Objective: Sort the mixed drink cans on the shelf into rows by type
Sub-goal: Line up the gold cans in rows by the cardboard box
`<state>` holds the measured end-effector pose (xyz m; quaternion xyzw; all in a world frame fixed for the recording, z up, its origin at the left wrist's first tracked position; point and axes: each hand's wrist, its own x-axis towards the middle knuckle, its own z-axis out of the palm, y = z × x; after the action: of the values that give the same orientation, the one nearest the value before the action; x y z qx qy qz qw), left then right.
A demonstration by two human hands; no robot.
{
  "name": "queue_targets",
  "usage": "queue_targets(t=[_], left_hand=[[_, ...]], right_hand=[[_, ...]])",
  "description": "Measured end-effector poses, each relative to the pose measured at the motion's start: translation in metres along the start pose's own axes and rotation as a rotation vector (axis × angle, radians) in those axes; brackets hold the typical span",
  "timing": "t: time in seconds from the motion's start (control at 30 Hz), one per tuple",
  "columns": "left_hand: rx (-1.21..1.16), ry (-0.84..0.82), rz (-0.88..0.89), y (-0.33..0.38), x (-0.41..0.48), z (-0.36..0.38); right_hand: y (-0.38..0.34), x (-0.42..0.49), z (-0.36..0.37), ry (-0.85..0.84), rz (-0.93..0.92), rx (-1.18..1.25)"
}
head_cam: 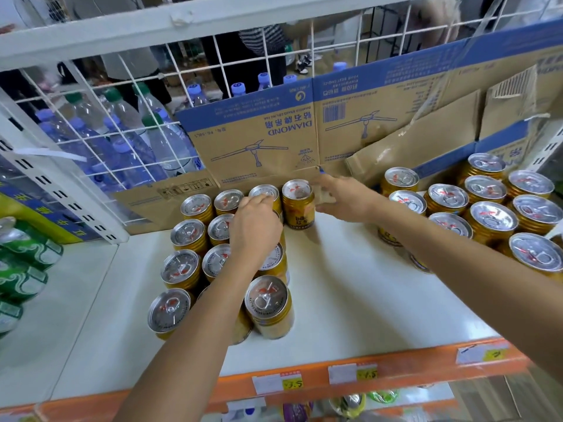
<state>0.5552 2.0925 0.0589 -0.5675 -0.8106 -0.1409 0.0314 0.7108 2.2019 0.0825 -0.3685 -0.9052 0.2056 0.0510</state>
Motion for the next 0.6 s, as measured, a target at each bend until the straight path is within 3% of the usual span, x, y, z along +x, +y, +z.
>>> queue_targets(t=[0.33, 0.6], left_hand=[[0.047, 0.052, 0.101, 0.003, 0.001, 0.005], [-0.002, 0.097, 0.126, 0.005, -0.002, 0.002]], right_hand=[[0.050, -0.057, -0.050, -0.235, 0.189, -0.518], [0.035, -0.056, -0.045, -0.171, 0.135, -0.621]])
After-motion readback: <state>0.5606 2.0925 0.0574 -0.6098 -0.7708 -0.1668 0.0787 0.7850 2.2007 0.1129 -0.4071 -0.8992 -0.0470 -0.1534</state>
